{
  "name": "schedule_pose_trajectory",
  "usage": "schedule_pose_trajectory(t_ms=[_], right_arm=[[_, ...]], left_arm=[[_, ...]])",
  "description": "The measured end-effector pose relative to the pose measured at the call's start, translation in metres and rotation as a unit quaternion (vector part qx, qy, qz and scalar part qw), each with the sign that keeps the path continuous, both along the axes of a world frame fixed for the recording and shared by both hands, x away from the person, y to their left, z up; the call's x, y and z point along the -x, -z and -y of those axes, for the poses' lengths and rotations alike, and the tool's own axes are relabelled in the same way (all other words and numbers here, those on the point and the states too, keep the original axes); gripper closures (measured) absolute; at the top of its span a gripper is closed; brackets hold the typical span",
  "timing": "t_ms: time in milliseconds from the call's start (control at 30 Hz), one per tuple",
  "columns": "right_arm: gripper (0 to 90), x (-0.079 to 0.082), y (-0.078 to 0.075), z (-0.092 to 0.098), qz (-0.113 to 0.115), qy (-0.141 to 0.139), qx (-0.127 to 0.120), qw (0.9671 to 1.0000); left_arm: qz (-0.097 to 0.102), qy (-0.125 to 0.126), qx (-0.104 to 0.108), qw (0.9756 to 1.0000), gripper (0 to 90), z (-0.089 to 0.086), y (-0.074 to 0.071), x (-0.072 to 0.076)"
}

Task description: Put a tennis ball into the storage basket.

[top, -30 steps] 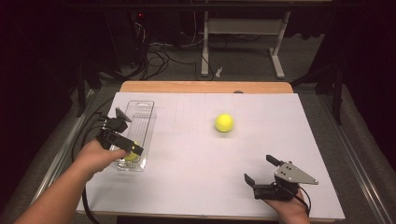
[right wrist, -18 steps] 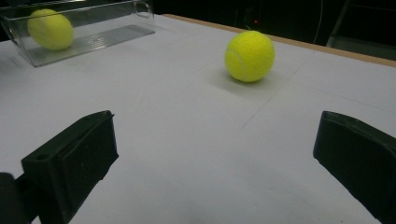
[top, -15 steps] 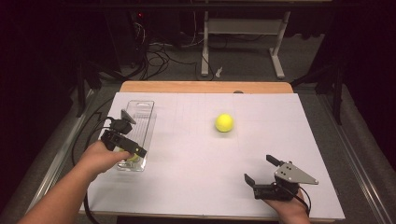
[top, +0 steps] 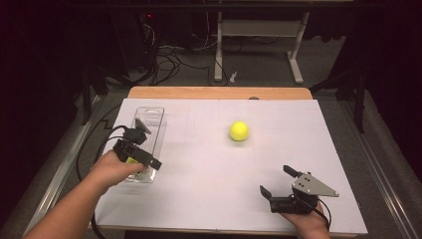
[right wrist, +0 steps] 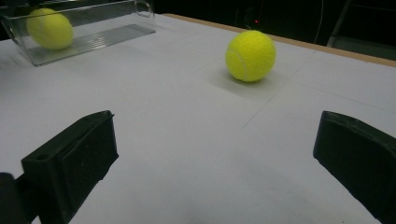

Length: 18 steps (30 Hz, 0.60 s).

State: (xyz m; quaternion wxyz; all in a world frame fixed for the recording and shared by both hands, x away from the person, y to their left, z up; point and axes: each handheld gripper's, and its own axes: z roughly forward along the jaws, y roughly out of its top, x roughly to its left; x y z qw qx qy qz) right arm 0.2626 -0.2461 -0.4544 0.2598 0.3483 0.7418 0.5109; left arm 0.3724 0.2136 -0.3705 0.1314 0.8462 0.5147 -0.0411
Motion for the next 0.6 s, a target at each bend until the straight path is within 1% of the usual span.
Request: schedule_pose_trajectory(t_ms=[200,600], right_arm=[[0.3,0.0,0.0,0.0,-0.001,0.0,0.0,1.0],[0.3,0.0,0.001,0.0,-0.002,-0.001,0.001,1.0]], left_arm=[[0.0,0.01,-0.004,0.9999,0.6,0.01,0.0,0.002],[0.003,0.044,-0.011,0.999,0.6,0.038,-0.003,0.006]])
